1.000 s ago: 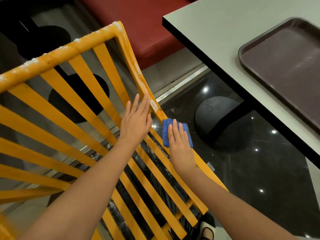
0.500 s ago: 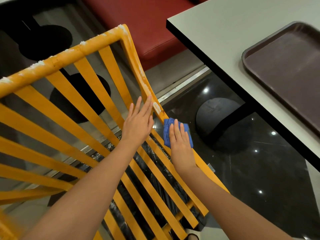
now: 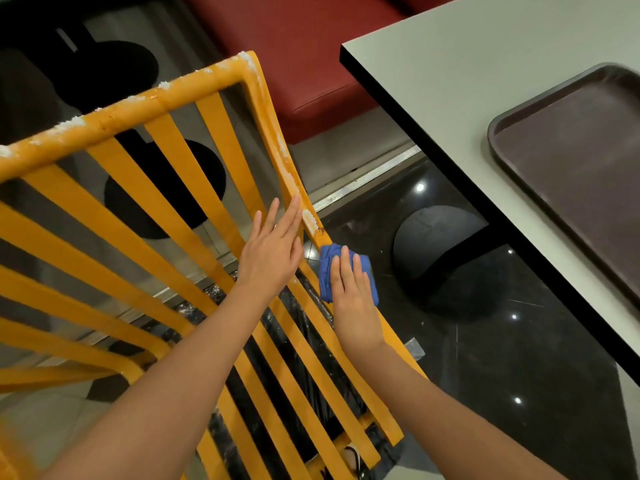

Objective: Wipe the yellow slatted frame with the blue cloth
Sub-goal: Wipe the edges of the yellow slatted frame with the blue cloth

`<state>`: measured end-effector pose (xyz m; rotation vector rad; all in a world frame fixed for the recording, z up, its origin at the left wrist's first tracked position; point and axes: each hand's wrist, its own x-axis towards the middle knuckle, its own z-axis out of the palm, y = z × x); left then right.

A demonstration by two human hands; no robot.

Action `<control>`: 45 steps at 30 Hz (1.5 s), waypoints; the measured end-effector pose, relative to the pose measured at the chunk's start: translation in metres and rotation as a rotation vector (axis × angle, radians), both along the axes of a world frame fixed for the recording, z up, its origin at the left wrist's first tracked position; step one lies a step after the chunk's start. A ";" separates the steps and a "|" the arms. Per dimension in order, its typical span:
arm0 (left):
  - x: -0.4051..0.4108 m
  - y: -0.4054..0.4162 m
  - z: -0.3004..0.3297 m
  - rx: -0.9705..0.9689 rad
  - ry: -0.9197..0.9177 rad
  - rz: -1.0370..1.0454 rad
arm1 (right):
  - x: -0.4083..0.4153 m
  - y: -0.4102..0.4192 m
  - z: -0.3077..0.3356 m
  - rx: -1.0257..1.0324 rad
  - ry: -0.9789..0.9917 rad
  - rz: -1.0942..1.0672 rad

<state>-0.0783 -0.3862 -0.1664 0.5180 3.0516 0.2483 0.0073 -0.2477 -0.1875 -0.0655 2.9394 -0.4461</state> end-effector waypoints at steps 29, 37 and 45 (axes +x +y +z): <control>-0.030 -0.025 0.008 -0.242 0.161 -0.344 | -0.020 -0.028 0.003 -0.033 -0.017 -0.204; -0.037 -0.032 0.013 -0.277 0.195 -0.431 | -0.018 -0.036 0.001 0.035 0.016 -0.284; -0.041 -0.034 0.012 -0.196 0.193 -0.436 | -0.031 -0.049 0.017 0.044 -0.178 -0.359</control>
